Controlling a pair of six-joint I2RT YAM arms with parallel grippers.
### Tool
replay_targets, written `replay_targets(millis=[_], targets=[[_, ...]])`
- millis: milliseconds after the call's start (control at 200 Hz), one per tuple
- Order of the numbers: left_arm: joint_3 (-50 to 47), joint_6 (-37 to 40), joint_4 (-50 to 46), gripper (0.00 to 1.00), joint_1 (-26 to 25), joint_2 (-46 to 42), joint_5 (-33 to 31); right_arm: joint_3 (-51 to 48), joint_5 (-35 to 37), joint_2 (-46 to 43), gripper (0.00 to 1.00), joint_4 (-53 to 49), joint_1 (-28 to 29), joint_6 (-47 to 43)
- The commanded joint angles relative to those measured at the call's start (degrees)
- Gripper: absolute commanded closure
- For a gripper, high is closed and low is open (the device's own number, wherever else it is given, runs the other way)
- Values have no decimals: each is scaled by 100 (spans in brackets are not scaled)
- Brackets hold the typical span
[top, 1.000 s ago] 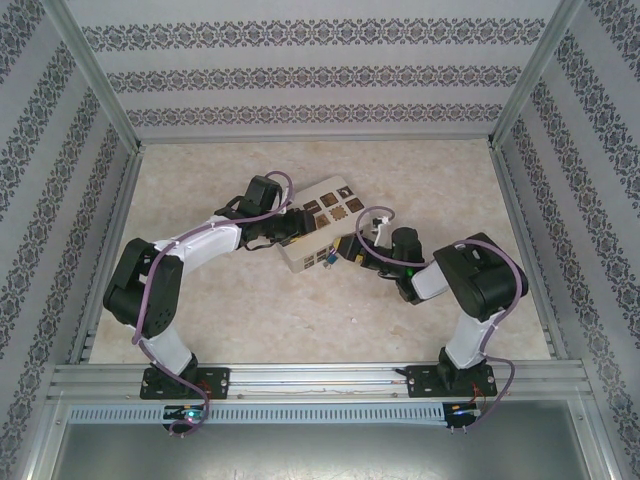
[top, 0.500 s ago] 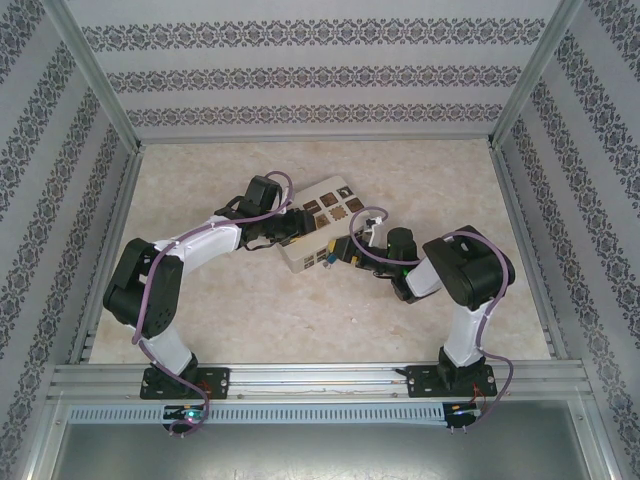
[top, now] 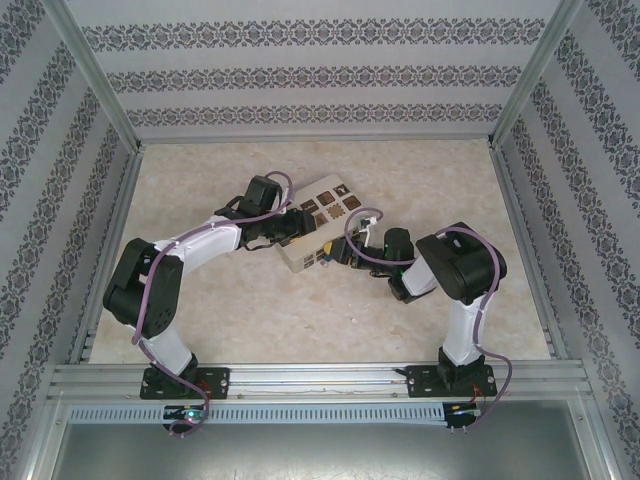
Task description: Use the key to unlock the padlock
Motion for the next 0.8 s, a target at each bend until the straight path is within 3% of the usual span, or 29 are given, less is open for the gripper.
replay_targets(millis=[0,794], targets=[[-221,29,-343,55,-129,73,84,188,-333,34,37,525,86,-139],[-332,33,-306,55,-129,51,85,-115,-456,-259,64,377,60,-418]])
